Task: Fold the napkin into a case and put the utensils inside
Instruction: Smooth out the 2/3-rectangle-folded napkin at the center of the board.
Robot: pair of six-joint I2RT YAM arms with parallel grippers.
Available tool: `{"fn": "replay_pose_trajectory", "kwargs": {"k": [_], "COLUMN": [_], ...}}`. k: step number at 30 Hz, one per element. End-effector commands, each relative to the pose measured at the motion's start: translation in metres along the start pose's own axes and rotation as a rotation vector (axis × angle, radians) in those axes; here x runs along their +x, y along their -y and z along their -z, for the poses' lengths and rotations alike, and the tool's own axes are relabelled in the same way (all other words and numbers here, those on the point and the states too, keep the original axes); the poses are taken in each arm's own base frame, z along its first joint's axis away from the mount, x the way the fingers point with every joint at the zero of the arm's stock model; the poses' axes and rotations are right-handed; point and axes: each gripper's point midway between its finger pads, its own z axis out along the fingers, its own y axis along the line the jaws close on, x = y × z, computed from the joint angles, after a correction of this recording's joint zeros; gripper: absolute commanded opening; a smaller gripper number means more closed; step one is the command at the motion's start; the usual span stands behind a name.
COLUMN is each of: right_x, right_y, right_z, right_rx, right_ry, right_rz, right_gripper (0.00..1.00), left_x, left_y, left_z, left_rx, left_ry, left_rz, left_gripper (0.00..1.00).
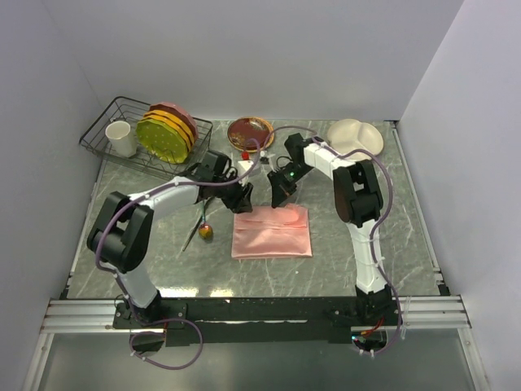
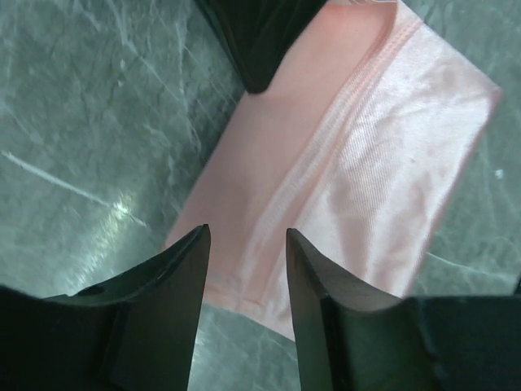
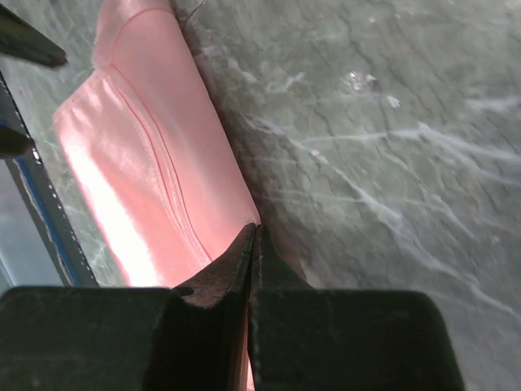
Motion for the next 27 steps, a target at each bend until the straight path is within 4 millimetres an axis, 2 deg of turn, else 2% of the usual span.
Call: {"fn": "replay_pose_trajectory", "kwargs": {"k": [1,10,13,15,20,21,23,24,25,26,27], "right_x": [-0.009,-0.019,-0.027,-0.034,-0.042,-0.045,-0.034,-0.041,-0.026,-0.025,-0.026], "right_y": [-0.005,-0.008,-0.014,-0.017,-0.018,-0.021,-0.019,-0.02,-0.022,-0.019,-0.024], "right_z": [0.005,0.008,0.015,0.023,0.049,0.058,0.064,0.081,0.078,0.082,0.091], "right_rx": [0.004,0.0,-0.012,-0.009,0.014,0.03,0.066,0.108,0.11,0.143,0.169], "right_ry": [-0.014,0.01,0.047,0.077,0.128,0.147,0.151,0.207,0.196,0.21,0.231], "right_rz": [0.047,0.03,-0.017,-0.025,-0.136,-0.149,-0.225,-0.21,-0.266,-0.262,-0.255], "right_gripper": [0.0,0.01,0.13,0.16,0.37,0.38,0.38,0.38,0.38,0.38,0.38], "left_x": [-0.01,0.026,0.038,0.045,0.051,0.051,0.052,0.05,0.051,0.051,0.051], "left_y": [-0.013,-0.006,-0.007,-0.007,-0.006,-0.005,-0.004,-0.004,-0.003,-0.004,-0.003], "left_z": [-0.016,-0.035,-0.038,-0.04,-0.041,-0.04,-0.04,-0.04,-0.04,-0.039,-0.04], "left_rx": [-0.033,-0.027,-0.031,-0.031,-0.034,-0.035,-0.03,-0.03,-0.029,-0.031,-0.03], "left_ry": [-0.02,-0.13,-0.18,-0.208,-0.223,-0.221,-0.223,-0.22,-0.222,-0.221,-0.221], "left_rz": [-0.137,-0.173,-0.154,-0.142,-0.126,-0.128,-0.131,-0.134,-0.134,-0.135,-0.135], "left_gripper": [0.45,0.31,0.27,0.25,0.21,0.21,0.21,0.21,0.21,0.21,0.21]}}
